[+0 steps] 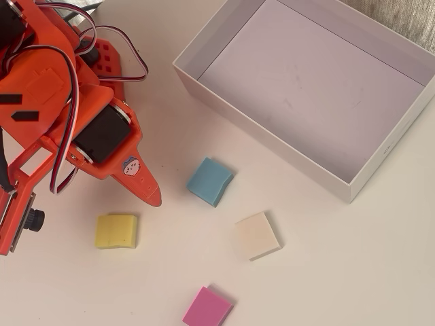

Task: Grasp the yellow cuboid and put it in the bin.

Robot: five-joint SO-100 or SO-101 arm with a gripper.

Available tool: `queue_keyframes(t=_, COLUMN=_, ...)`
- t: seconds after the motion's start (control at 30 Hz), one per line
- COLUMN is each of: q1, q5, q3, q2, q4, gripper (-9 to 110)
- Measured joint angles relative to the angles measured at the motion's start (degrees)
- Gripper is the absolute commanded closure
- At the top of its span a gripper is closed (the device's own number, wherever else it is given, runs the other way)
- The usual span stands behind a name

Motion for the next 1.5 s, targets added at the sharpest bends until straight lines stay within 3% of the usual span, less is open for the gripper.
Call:
queue_keyframes(t=0.63, q1=-0.5, q5=-0.8, q3=0.0, q2=0.0, q4=0.0, gripper=109)
queue_keyframes(t=0.77, q1=-0.4, q5=0.1, q3=-0.2, q2=-0.5, q4=-1.1, gripper=98)
queue_keyframes(t=0.93, q1=-2.7, q5=11.6, q3=-11.3, q2=-13.3, q4=-8.4, gripper=76)
queue_keyframes(t=1.07, q1=-4.0, q5=22.9, q3=-28.3, q2=-31.3, q4=-9.8, gripper=74)
queue_keyframes(t=1.23, q1=-4.1, q5=36.7, q3=-48.8, q2=-55.9, q4=-2.0, gripper=74)
queue_keyframes(t=1.5, q1=3.1, q5=46.1, q3=-55.5, q2=-76.8, q4=6.2, gripper=71)
